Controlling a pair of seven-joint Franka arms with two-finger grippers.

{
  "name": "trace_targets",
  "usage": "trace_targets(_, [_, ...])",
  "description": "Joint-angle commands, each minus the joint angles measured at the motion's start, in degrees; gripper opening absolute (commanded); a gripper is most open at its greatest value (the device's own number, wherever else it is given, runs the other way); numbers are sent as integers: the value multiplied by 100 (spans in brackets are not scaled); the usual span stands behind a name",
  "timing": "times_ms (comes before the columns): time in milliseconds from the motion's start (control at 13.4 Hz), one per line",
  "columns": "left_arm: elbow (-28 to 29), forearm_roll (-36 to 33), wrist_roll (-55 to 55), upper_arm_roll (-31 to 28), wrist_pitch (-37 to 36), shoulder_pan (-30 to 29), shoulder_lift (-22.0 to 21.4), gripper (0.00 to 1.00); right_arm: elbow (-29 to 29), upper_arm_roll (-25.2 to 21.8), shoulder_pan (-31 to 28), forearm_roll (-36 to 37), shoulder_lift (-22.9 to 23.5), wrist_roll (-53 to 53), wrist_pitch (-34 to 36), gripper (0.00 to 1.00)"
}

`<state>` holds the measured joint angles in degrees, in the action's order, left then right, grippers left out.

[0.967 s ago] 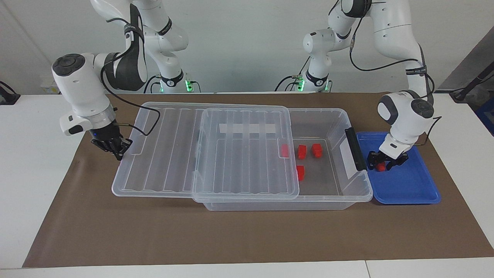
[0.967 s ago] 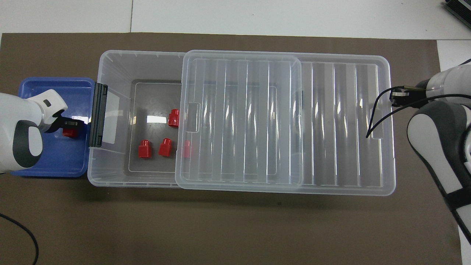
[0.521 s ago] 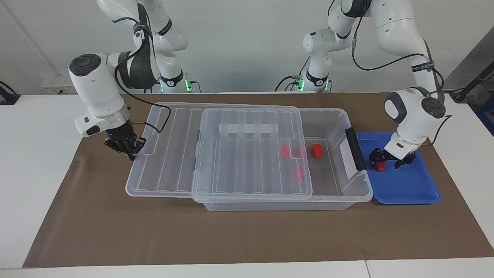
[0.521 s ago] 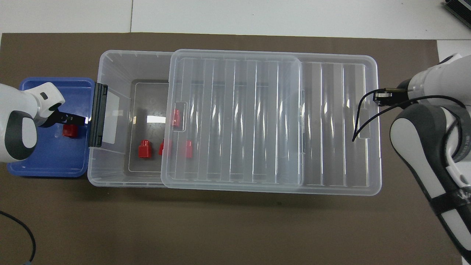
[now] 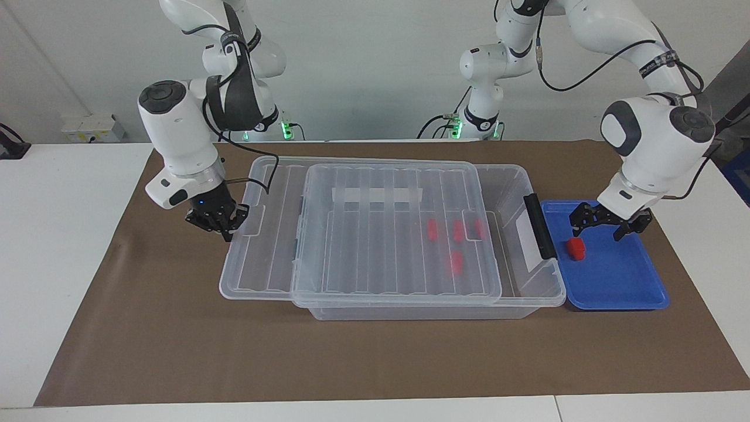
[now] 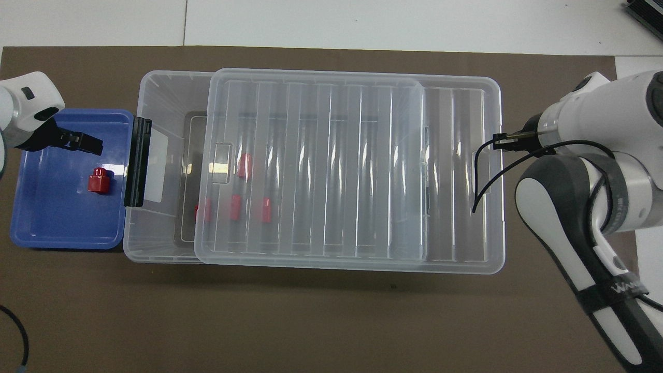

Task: Place red block in blue tray from box
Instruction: 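Slide the clear lid back over the box with the right gripper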

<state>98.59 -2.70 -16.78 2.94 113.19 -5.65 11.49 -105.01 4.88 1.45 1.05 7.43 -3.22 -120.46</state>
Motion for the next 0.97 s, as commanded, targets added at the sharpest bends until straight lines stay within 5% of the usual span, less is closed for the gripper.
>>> trace_targets(0, [187, 120, -89, -92, -43, 300, -200, 100, -19, 302, -22, -61, 4, 137, 30, 0])
trace_targets(893, [108, 365, -62, -162, -509, 784, -955, 100, -11, 979, 22, -61, 4, 85, 57, 0])
